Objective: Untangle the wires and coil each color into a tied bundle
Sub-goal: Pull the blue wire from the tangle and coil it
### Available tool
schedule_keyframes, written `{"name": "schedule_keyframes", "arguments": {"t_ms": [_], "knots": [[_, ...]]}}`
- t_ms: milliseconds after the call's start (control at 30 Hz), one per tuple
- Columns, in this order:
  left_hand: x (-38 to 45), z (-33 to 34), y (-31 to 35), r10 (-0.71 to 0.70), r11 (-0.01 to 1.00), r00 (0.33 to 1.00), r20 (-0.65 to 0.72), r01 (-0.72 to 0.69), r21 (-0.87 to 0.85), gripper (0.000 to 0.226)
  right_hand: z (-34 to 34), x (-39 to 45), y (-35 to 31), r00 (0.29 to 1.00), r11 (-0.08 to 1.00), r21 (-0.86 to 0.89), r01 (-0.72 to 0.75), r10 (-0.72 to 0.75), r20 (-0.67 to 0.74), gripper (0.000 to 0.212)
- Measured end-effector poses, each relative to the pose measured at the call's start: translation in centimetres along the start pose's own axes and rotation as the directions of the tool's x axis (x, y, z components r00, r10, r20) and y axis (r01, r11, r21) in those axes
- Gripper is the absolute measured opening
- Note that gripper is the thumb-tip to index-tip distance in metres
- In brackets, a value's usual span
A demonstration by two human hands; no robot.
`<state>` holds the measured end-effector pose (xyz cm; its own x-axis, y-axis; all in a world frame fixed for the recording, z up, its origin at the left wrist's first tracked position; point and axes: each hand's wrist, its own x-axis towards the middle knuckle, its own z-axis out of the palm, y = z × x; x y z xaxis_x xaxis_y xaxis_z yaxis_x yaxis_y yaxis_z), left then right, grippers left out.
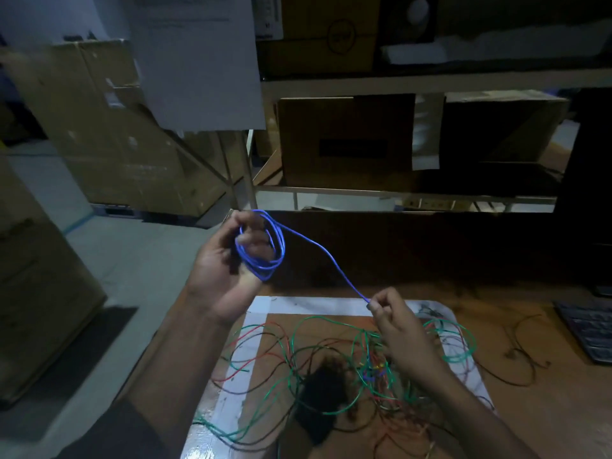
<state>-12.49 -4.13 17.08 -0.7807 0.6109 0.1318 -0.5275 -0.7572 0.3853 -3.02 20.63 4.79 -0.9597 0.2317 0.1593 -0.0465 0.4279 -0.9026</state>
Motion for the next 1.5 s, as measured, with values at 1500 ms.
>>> {"name": "schedule_keyframes", "arguments": {"t_ms": [1500], "knots": [[0.6, -2.7, -2.7, 0.066, 0.876, 0.990, -0.127, 0.004, 0.483, 0.027, 1.4, 0.0, -0.5, 0.954, 0.918, -0.347, 0.191, -0.090, 0.286, 0.026]]}}
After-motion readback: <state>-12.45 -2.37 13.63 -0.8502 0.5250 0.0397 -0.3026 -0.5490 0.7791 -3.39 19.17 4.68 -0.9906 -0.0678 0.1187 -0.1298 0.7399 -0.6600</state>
